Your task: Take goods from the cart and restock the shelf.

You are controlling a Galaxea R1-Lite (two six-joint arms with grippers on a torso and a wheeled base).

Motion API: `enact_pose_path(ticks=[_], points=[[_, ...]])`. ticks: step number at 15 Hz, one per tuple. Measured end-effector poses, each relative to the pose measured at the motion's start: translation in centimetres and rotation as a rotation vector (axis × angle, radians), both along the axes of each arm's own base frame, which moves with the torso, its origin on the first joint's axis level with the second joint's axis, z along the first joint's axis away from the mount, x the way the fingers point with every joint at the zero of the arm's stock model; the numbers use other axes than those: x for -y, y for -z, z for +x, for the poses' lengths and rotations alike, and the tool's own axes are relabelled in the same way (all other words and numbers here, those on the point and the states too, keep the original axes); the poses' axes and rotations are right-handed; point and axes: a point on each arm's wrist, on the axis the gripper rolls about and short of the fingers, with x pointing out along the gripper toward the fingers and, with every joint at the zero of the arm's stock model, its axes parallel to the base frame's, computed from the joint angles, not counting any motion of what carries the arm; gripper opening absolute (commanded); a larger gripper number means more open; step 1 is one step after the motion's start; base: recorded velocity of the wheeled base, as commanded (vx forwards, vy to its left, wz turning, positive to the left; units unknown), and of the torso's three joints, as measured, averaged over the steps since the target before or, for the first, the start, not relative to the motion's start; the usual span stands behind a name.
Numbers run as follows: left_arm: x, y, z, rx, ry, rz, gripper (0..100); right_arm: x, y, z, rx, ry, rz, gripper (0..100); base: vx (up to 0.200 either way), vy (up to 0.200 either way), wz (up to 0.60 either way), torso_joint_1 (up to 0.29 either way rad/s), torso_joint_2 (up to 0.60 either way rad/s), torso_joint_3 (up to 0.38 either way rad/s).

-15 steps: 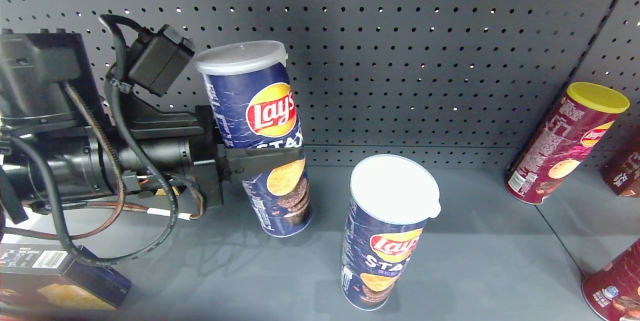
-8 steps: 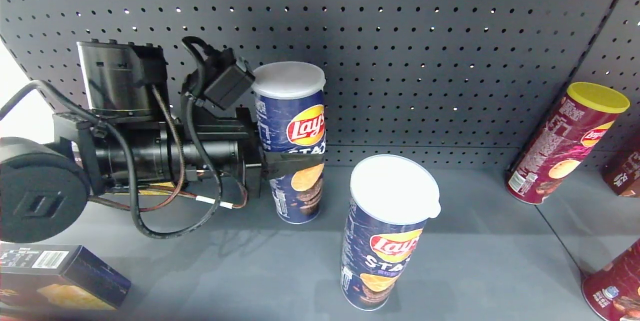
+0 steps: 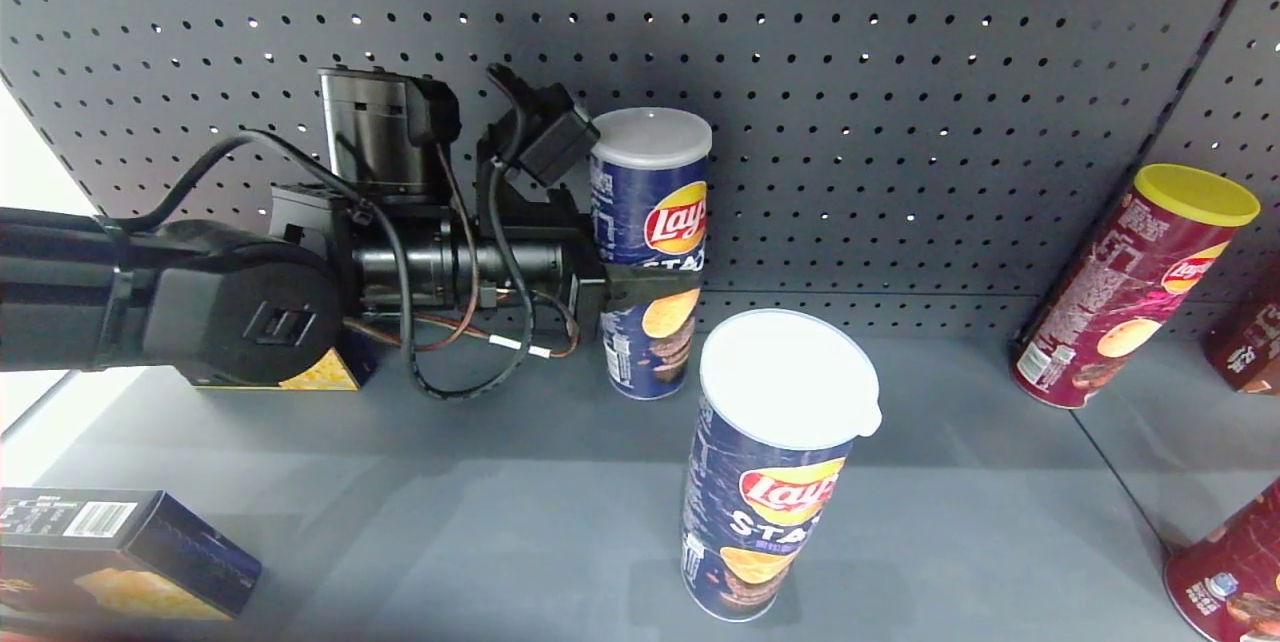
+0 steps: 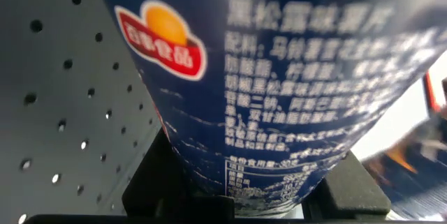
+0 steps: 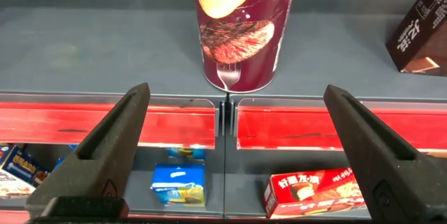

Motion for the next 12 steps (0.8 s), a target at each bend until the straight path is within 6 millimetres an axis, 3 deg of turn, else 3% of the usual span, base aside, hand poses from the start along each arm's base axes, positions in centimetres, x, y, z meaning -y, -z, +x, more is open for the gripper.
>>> enact_pose_path(ticks=[12], points=[[3.0,2.0,1.9,-0.018,0.063,0.000,0,0.0,0.0,0.0,0.000,0.000,0.000,100,0.000,0.000,0.00,0.000,0.00,0.000]])
